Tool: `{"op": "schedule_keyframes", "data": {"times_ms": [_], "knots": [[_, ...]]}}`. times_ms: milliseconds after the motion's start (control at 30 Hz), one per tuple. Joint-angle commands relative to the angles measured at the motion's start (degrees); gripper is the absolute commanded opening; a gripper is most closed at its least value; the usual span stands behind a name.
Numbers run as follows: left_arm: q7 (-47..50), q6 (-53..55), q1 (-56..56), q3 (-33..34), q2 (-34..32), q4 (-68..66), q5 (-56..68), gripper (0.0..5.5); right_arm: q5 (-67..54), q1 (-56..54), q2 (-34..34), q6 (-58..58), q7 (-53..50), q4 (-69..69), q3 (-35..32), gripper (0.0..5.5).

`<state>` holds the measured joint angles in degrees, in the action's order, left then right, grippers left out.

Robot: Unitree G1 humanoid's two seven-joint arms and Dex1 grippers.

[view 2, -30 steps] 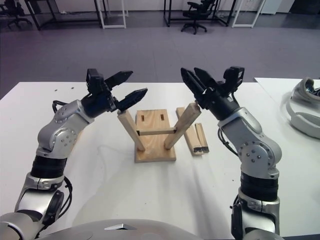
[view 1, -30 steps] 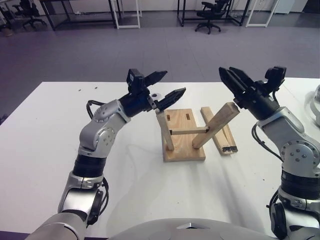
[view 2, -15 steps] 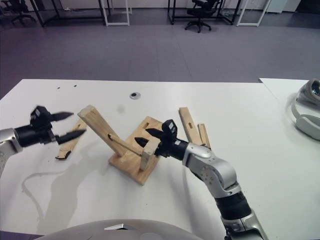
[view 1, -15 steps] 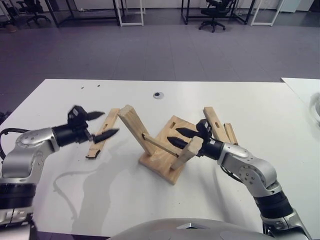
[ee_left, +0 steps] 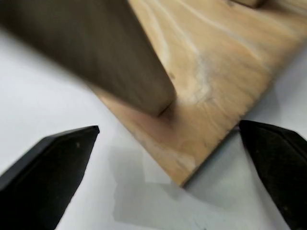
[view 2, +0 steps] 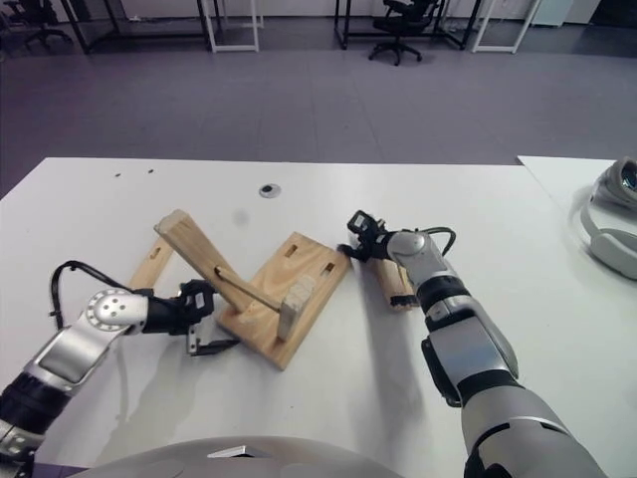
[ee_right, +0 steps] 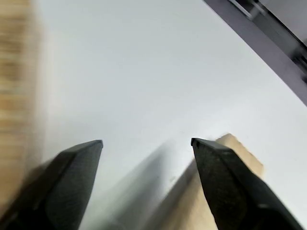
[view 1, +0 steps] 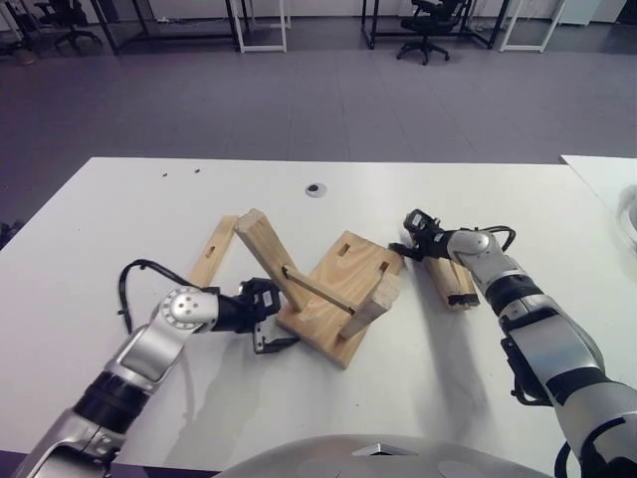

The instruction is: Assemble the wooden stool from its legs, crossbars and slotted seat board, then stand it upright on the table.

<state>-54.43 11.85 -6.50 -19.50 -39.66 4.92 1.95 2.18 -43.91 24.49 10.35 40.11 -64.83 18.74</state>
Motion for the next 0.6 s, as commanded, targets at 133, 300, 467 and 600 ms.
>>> {"op": "schedule_keyframes", "data": {"times_ms": [133,300,467,600], "knots": [[16.8,-3.0,-15.9,1.2,10.7,-30.0,-8.0,5.4,-9.4,12.3,2.9,3.3,23.7,14.2,-5.7,3.44],[18.0,-10.0,-25.8,5.5,13.8,-44.8,-6.0,5.4,-12.5,22.0,5.5,-0.8,17.2,34.9,-10.3,3.44],[13.4,-14.3,-26.5,10.7,6.3,-44.5,-4.7,5.4,-7.9,16.7,3.6,-1.1,4.3,29.4,-14.4,3.44],[2.8,-11.1,-16.2,11.2,-0.7,-24.4,-1.1,5.4,-2.3,4.9,-0.2,2.1,-6.5,11.9,-14.0,3.44]]}}
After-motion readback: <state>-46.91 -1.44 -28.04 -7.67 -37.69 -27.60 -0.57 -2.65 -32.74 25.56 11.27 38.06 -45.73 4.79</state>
